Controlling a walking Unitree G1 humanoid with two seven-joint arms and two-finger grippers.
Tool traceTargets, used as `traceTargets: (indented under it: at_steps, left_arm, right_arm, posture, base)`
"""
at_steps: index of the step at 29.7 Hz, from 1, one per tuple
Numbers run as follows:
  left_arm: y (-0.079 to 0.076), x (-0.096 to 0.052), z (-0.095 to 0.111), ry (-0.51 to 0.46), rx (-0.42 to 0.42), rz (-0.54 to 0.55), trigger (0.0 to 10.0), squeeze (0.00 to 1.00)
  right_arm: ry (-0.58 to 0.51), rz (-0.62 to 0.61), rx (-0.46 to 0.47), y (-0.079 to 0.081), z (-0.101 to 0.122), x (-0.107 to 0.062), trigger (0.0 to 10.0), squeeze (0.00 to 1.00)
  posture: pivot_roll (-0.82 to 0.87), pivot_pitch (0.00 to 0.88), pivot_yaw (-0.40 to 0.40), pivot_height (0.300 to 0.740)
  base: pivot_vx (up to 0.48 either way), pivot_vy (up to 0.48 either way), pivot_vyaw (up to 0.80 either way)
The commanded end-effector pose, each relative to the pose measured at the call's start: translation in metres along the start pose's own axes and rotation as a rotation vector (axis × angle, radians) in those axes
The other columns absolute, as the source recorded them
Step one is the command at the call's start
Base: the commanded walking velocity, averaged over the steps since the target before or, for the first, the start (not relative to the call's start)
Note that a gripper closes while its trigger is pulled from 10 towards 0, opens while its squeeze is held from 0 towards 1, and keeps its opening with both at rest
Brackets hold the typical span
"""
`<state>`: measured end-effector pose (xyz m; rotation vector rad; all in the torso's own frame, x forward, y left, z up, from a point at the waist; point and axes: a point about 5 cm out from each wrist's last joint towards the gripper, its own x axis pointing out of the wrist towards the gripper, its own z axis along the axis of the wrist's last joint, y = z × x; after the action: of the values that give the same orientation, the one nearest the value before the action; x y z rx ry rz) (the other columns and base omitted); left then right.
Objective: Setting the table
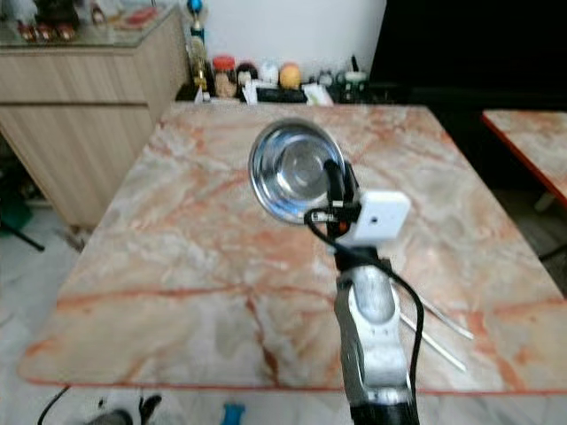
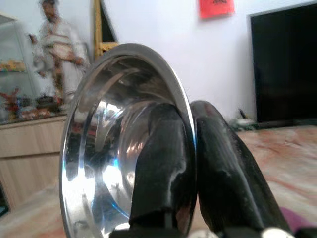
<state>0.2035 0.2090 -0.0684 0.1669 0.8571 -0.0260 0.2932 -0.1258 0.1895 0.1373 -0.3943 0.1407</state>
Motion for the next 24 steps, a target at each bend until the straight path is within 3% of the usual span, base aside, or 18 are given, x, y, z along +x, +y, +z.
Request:
traceTargets:
  at_steps: [1,24]
  left_arm:
    - [-0.0078,0.0003,-0.0012,0.002,-0.002,-0.02,10.0,0.0]
    - [-0.0121,-0.0003,-0.005,0.01,-0.003,-0.028,10.0,0.0]
  right_arm:
    - [-0.029,-0.01,-0.014,-0.0035,0.0077,0.0012,10.0,0.0]
    - [-0.026,0.005,-0.029,-0.0025,0.0088,0.0017,10.0,0.0]
  posture:
    - [-0.03,0.0,-0.007,0.74]
    - [-0.04,0.0,-0.006,0.74]
  base:
    - [0.0,-0.375,0.0]
    - [0.0,-0.363,0.0]
